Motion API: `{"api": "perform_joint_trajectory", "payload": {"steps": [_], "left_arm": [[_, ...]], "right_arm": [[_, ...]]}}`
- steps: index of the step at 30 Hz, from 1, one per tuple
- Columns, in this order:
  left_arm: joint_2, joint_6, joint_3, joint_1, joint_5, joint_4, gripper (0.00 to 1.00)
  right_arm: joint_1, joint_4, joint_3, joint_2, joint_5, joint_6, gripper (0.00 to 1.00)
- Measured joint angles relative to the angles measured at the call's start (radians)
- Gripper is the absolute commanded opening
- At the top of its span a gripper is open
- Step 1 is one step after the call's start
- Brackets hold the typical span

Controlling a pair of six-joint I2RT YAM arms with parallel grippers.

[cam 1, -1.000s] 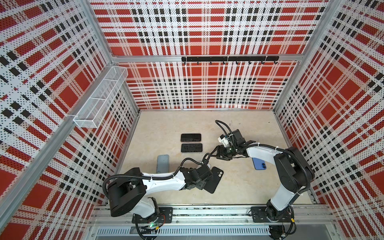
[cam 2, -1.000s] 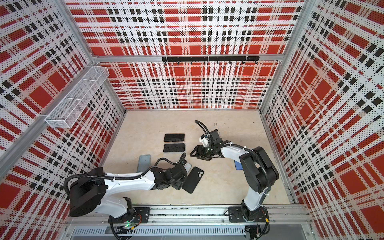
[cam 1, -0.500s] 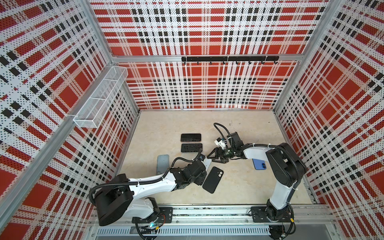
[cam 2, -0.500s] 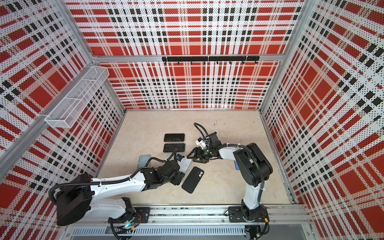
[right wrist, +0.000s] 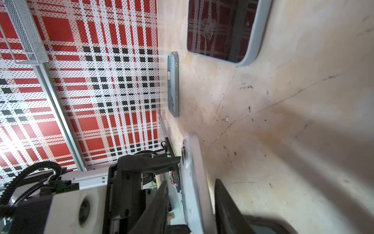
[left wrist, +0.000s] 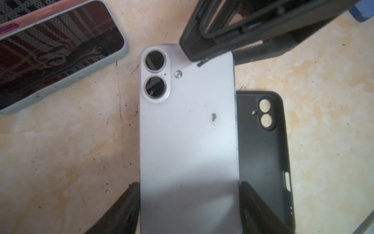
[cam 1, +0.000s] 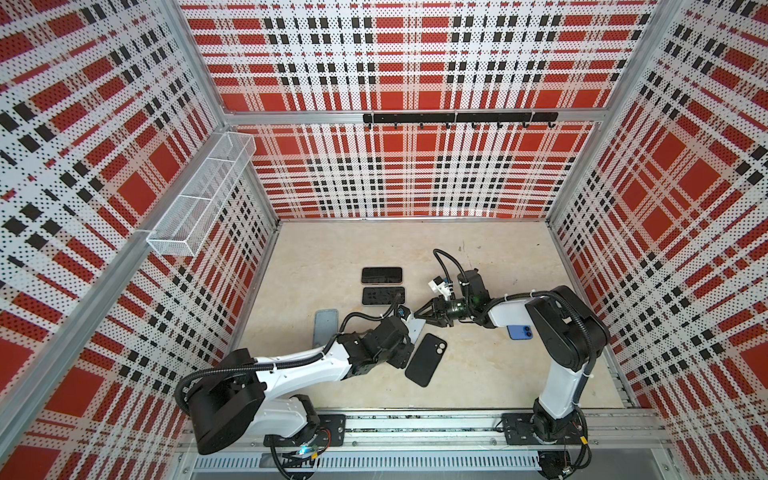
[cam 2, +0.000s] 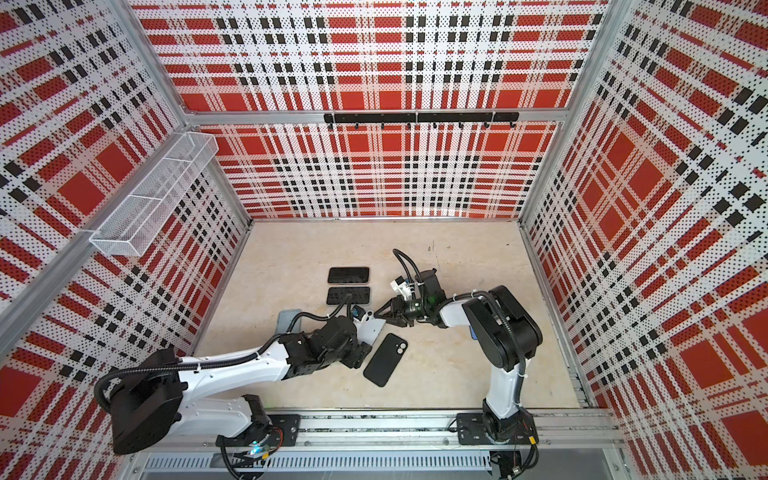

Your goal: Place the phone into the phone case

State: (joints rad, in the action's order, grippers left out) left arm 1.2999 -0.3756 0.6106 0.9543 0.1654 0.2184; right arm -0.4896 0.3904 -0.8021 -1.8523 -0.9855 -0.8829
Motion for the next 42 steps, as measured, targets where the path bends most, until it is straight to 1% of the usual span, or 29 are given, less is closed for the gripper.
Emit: {"api": "perform_joint_trajectory", "payload": {"steps": [3, 8, 13, 15, 18, 22, 25, 28, 30, 33, 35, 37, 39, 42], "left_arm": [[0.0, 0.0, 0.003, -0.002, -0.002, -0.008, 0.6], [0.001, 0.0, 0.011, -0.011, -0.006, -0.011, 0.6], [0.004, -0.005, 0.013, -0.018, -0.025, -0.016, 0.61], [0.006, -0.005, 0.013, -0.019, -0.027, -0.017, 0.65], [0.006, -0.005, 0.017, -0.02, -0.03, -0.016, 0.79], [-0.028, 0.003, 0.038, -0.027, -0.026, 0.0, 1.0], [-0.114, 0.026, 0.068, -0.041, -0.032, 0.04, 0.99], [-0.216, 0.052, 0.11, -0.08, -0.065, 0.084, 0.99], [-0.275, 0.062, 0.135, -0.131, -0.123, 0.103, 0.99], [-0.352, 0.05, 0.146, -0.248, -0.278, 0.104, 0.99], [-0.376, 0.009, 0.143, -0.33, -0.41, 0.084, 0.99], [-0.373, -0.055, 0.131, -0.392, -0.541, 0.024, 0.99], [-0.346, -0.133, 0.115, -0.424, -0.674, -0.064, 0.99], [-0.282, -0.249, 0.1, -0.426, -0.821, -0.203, 0.95]], "right_arm": [[-0.003, 0.07, 0.007, -0.008, -0.004, -0.037, 0.21], [-0.006, 0.171, 0.027, -0.033, -0.01, -0.095, 0.14], [-0.005, 0.202, 0.037, -0.033, -0.006, -0.082, 0.03], [-0.005, 0.198, 0.037, -0.032, -0.001, -0.074, 0.01], [-0.005, 0.171, 0.038, -0.014, 0.012, -0.054, 0.0], [-0.001, 0.06, 0.037, 0.084, 0.072, 0.003, 0.0], [0.011, -0.061, 0.017, 0.19, 0.132, 0.066, 0.0], [0.037, -0.179, -0.034, 0.298, 0.2, 0.134, 0.0], [0.054, -0.229, -0.065, 0.362, 0.241, 0.166, 0.0], [0.082, -0.248, -0.072, 0.468, 0.295, 0.187, 0.0], [0.095, -0.217, -0.042, 0.541, 0.332, 0.176, 0.0], [0.103, -0.134, 0.027, 0.619, 0.374, 0.138, 0.0], [0.103, -0.026, 0.111, 0.683, 0.409, 0.084, 0.0], [0.101, 0.077, 0.198, 0.729, 0.453, 0.013, 0.0]]}}
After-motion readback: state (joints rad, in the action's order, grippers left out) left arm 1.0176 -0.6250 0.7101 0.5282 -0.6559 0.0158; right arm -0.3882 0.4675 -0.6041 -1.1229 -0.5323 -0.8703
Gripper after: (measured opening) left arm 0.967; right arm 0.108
